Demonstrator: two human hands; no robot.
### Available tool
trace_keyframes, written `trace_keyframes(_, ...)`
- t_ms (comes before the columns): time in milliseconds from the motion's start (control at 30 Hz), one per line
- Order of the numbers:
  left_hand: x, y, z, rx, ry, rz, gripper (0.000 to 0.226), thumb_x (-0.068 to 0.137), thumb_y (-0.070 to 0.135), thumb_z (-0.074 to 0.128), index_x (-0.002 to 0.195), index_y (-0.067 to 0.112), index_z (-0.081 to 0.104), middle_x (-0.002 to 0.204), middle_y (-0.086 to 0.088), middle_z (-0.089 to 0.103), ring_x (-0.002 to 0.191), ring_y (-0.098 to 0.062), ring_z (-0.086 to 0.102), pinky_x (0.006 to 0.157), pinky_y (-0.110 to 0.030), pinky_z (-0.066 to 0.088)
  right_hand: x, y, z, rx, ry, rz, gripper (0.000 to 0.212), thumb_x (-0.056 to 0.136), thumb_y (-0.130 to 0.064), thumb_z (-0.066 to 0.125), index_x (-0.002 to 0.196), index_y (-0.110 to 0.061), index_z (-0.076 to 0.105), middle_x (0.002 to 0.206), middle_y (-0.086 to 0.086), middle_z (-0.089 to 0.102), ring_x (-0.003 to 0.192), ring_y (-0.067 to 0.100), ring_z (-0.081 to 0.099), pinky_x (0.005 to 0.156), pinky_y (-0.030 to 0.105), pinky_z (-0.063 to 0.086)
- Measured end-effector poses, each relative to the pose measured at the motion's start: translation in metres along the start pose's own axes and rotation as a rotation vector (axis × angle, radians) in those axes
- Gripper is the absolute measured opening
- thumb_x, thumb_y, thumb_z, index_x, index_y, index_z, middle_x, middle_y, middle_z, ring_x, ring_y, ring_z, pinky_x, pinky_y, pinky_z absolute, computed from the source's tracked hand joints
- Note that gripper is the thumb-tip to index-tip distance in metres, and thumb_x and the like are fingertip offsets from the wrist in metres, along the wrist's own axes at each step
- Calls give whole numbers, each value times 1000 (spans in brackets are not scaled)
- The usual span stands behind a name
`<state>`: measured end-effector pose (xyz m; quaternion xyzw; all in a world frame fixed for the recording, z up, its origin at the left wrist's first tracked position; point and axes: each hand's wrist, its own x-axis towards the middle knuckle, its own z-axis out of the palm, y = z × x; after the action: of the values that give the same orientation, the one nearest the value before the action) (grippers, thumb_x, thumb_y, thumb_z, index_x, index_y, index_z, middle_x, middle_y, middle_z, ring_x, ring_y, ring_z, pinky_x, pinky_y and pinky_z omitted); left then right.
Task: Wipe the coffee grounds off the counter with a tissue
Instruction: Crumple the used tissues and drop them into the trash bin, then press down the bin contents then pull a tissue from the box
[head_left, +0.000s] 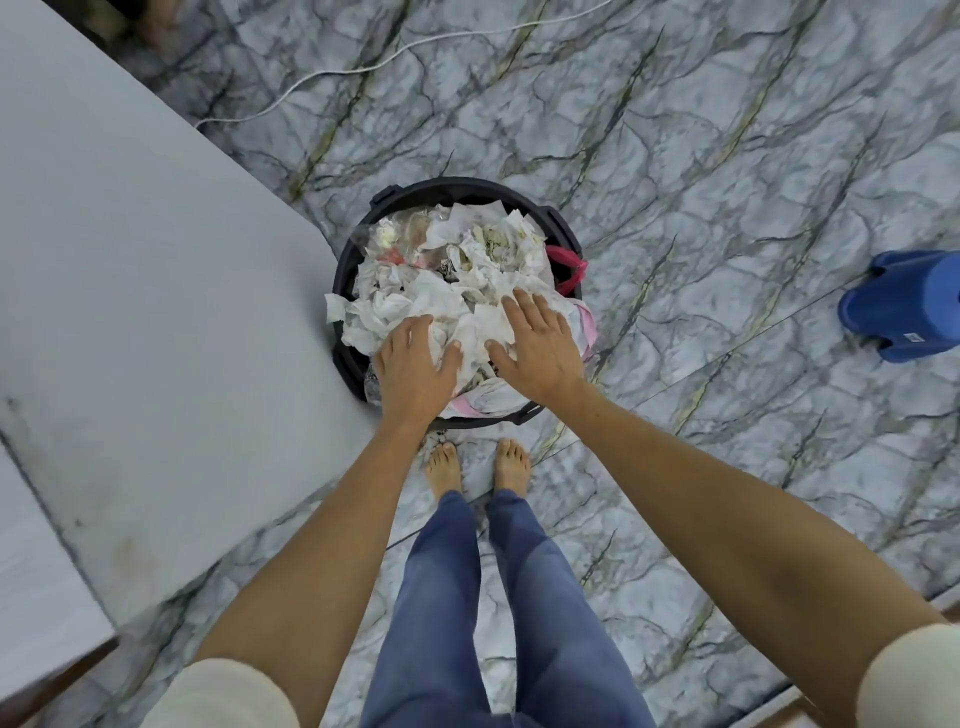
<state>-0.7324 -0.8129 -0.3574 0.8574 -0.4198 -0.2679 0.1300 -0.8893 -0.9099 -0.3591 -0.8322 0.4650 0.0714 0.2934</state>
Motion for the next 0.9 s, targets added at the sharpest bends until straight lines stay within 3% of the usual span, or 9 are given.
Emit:
trace_keyframes(300,-67,35,-66,-23,61,25,51,88,48,48,127,18,57,135,-4,56,126,-30,51,106,-54,38,-68,-37,-66,-27,54,14,66,91,-53,39,143,-14,33,153,10,32,142,30,23,113,52,22)
trace_keyframes(633,-123,63,-136,27,103,104,51,93,41,55,138,18,50,144,-6,48,130,-32,45,110,-53,34,-118,-77,-132,-111,228,-74,57,90,-48,48,131,-8,47,132,11,53,124,31,44,104,47,33)
trace_keyframes(900,-153,76,-197,49,228,213,46,94,42,53,134,19,53,139,-5,50,129,-30,45,109,-49,35,-154,-132,-170,-149,308,-141,59,92,-48,46,136,-10,44,138,10,50,126,30,44,106,43,30)
